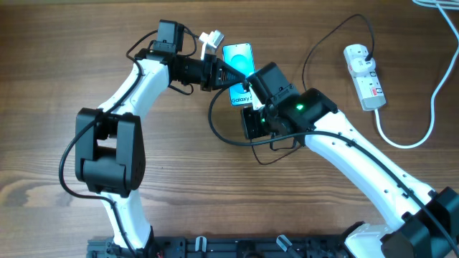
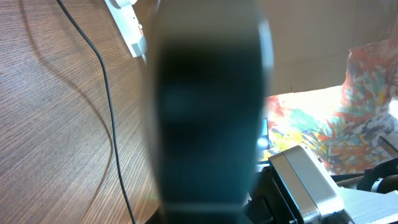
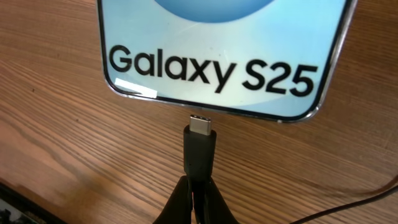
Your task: Plug charger to phone and switch on socket
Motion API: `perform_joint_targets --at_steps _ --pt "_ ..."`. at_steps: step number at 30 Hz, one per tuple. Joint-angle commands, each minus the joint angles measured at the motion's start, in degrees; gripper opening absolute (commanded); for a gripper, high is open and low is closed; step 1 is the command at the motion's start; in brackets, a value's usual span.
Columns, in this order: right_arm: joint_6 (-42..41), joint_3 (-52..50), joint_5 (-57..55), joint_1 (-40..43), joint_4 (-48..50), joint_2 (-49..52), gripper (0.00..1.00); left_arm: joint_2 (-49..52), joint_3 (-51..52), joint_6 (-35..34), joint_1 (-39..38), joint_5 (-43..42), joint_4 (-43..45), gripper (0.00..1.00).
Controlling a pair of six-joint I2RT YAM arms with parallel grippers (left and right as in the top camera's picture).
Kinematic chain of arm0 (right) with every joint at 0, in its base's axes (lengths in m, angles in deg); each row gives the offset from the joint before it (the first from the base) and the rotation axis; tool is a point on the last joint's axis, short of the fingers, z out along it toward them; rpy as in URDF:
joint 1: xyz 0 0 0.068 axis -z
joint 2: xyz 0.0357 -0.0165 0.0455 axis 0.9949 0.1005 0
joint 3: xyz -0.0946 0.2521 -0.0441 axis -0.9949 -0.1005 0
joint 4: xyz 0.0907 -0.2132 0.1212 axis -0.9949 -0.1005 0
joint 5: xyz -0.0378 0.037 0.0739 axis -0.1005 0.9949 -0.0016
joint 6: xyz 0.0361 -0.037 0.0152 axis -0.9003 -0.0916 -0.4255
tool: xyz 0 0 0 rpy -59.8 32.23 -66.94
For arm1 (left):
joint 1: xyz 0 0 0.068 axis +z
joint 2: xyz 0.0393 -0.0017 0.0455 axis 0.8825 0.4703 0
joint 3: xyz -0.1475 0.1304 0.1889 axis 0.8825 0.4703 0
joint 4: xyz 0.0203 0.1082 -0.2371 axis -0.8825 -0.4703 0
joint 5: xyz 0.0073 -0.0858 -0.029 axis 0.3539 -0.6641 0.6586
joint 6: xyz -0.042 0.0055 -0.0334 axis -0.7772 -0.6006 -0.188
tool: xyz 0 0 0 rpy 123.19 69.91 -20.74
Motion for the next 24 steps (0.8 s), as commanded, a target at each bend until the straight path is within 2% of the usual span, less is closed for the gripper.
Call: perform_joint_targets --at_steps 1,24 --pt "1.38 0.92 -1.05 -0.13 0.63 0.70 0.04 -1.70 -0.09 1.55 -0.26 -0.98 0.00 0.04" --pt "2.08 0.92 -2.32 -0.13 0.74 0.70 0.04 -1.70 -0.09 1.55 -1.27 -0.96 0.04 0.04"
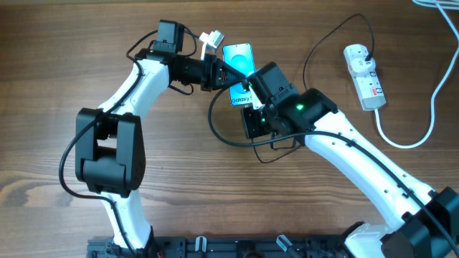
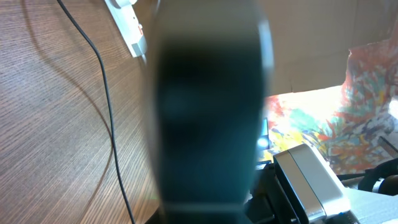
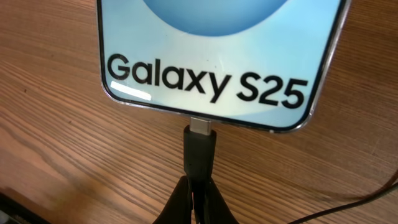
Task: Plug charger to phone and switch on socket
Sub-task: 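Hold the plug seated in the port while the left gripper holds the phone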
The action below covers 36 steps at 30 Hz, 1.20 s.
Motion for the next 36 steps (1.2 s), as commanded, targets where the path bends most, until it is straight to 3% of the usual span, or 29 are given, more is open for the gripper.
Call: perform_joint_targets --at_steps 1,36 --pt "0.52 0.92 -0.98 -0.13 0.33 0.70 0.04 -1.70 -0.09 1.57 -1.36 -0.98 0.04 0.04" --pt "0.96 1.77 -4.42 -0.02 0.52 0.70 0.04 -1.70 -0.09 2.60 -2.19 1.09 -2.19 0.04"
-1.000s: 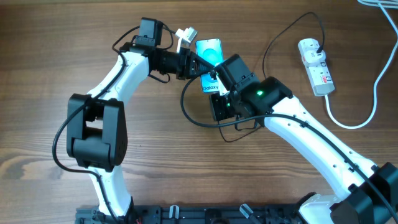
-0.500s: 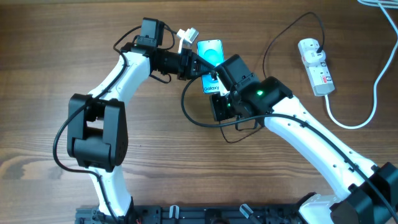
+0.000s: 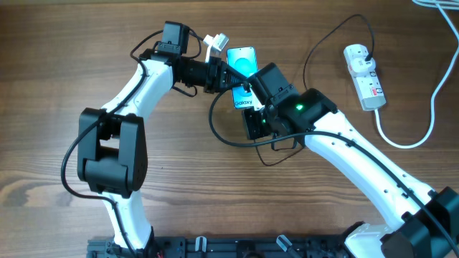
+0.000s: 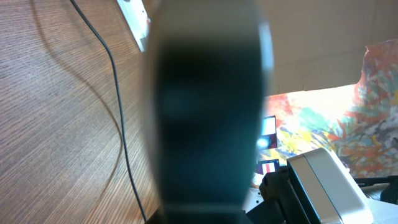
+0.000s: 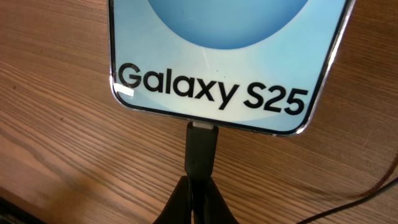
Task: Plug charger to phone and switch on socket
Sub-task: 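Hold the plug seated in the port while the left gripper holds the phone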
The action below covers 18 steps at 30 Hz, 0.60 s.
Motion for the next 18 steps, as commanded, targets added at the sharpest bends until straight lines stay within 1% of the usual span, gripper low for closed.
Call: perform_joint_targets --at_steps 1,4,18 --pt "0.90 1.77 -3.34 0.00 1.77 0.68 0.04 -1.70 -0.09 1.53 -0.79 -2.23 -0.61 0.04" --pt "0.92 1.77 -3.34 0.00 2.43 0.68 0.04 -1.70 -0.09 1.51 -0.81 -3.76 -0.61 0.04" --pt "0.74 1.77 -4.52 0.00 6.29 0.68 0.04 -1.70 -0.09 1.53 -0.85 -3.74 -2.16 0.04"
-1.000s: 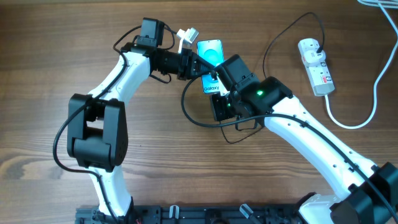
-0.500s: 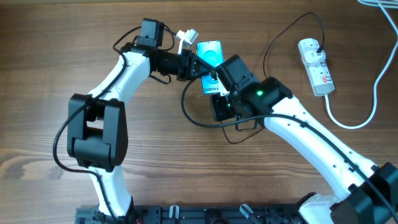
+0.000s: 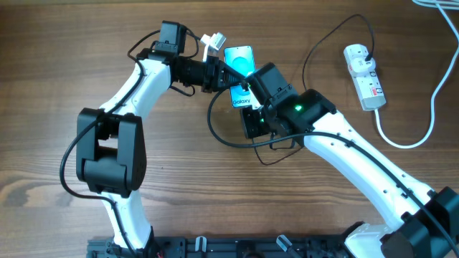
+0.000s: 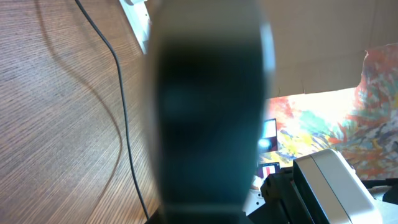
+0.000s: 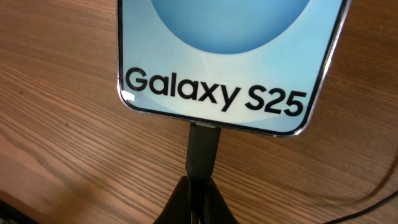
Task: Plug charger to phone and switch on socket
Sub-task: 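Hold the plug seated in the port while the left gripper holds the phone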
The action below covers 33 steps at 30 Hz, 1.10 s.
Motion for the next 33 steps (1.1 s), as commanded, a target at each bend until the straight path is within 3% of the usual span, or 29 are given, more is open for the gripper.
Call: perform_joint_targets --at_steps 1,33 --pt "0.74 1.79 -4.39 0.33 4.46 0.63 0.04 -1.70 0.02 1.11 -1.57 -3.74 -1.36 0.04" --pt "1.16 3.37 -5.75 1.90 6.21 0.24 0.08 -1.70 0.02 1.40 -1.57 -3.65 -2.38 0.04"
